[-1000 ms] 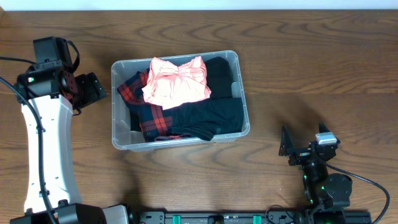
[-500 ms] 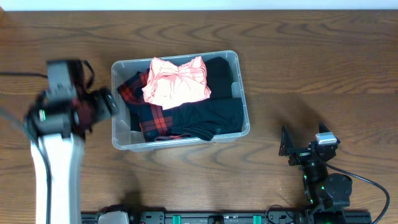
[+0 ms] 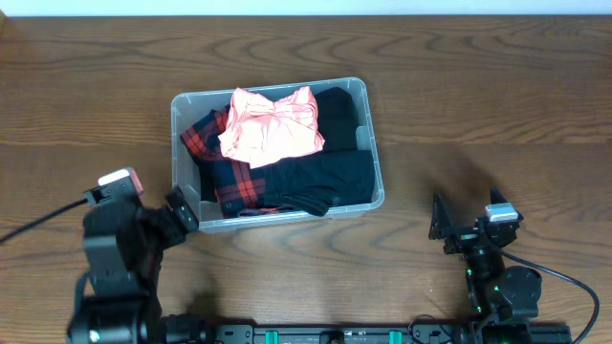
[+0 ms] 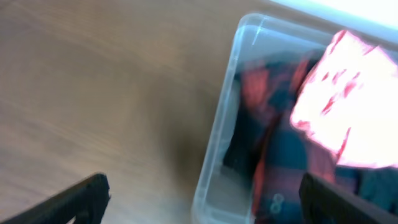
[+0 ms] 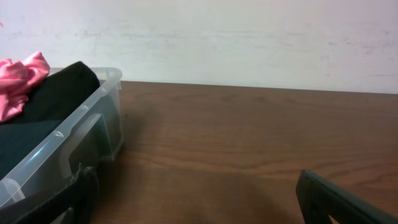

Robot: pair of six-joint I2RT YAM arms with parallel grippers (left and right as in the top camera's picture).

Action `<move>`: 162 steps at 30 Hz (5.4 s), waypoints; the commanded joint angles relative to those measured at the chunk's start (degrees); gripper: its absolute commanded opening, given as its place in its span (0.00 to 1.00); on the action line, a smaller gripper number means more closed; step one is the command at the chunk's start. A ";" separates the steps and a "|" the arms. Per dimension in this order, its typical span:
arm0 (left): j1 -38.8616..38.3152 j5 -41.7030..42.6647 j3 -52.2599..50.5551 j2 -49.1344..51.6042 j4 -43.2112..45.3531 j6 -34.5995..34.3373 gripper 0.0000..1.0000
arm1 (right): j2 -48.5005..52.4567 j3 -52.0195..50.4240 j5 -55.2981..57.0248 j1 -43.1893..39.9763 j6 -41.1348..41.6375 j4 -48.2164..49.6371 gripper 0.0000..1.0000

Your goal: Pack container

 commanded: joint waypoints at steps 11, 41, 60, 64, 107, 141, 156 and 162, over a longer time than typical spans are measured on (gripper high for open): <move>-0.13 5.18 -22.43 -18.84 27.54 2.25 0.98 | -0.35 -0.09 -0.07 -0.48 0.72 -0.22 0.99; -0.13 7.06 -44.06 -32.63 37.35 2.01 0.98 | -0.35 -0.09 -0.07 -0.48 0.72 -0.22 0.99; -0.13 7.02 -44.09 -26.84 37.42 2.03 0.98 | -0.35 -0.09 -0.07 -0.48 0.72 -0.22 0.99; -0.13 7.02 -44.09 -25.40 37.42 2.03 0.98 | -0.35 -0.09 -0.07 -0.48 0.72 -0.22 0.99; -0.02 5.38 -44.09 -32.72 45.79 10.58 0.98 | -0.35 -0.09 -0.07 -0.48 0.72 -0.22 0.99; -0.02 5.31 -44.09 -32.57 37.16 13.07 0.98 | -0.35 -0.09 -0.07 -0.48 0.72 -0.22 0.99; -0.02 5.31 -44.09 -32.57 37.16 13.07 0.98 | -0.35 -0.09 -0.07 -0.48 0.72 -0.22 0.99; -0.02 5.31 -44.09 -32.57 37.18 13.07 0.98 | -0.35 -0.09 -0.07 -0.48 0.72 -0.22 0.99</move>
